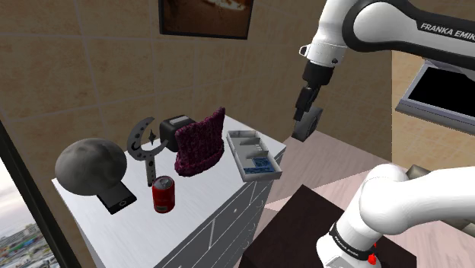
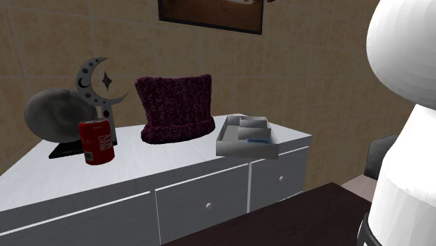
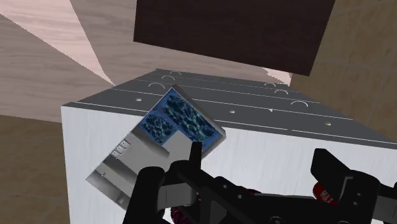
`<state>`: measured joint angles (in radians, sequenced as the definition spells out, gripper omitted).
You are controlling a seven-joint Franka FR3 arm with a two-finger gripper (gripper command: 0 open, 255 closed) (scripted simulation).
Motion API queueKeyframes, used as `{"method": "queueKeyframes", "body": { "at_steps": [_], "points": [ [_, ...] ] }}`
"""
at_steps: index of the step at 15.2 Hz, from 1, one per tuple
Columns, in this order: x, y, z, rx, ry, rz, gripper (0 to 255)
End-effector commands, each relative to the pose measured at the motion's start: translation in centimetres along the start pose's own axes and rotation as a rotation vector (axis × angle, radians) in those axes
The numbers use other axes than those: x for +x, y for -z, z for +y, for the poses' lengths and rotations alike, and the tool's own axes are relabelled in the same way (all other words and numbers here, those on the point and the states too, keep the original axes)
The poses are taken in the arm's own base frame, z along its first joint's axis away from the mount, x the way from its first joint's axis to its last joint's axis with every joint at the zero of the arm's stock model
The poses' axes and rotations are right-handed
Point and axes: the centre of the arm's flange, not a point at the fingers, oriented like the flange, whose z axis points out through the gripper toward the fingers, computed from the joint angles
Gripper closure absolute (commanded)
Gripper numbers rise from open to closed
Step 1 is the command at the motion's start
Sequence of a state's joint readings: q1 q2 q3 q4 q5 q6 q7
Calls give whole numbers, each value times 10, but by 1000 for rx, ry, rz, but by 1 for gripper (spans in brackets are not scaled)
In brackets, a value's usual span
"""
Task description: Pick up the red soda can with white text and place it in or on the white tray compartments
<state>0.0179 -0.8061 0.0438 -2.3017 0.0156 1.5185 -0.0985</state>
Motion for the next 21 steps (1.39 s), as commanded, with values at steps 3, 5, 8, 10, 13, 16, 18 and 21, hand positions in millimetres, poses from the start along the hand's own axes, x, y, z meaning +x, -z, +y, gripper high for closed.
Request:
{"method": "queueKeyframes", "body": {
  "at_steps": [3,5,8,10,13,16,18,21],
  "points": [
    [15,-14,-17,0,-3,-1,0],
    [29,-28,-34,1,-6,-2,0],
    [51,-49,-60,1,-10,-3,0],
    [66,-63,-76,1,-13,-4,0],
    [88,-84,-102,2,-17,-5,0],
    [111,-105,-127,2,-21,-6,0],
    [125,-119,-144,2,-24,-7,0],
    [148,-140,-169,3,-28,-8,0]
  ]
}}
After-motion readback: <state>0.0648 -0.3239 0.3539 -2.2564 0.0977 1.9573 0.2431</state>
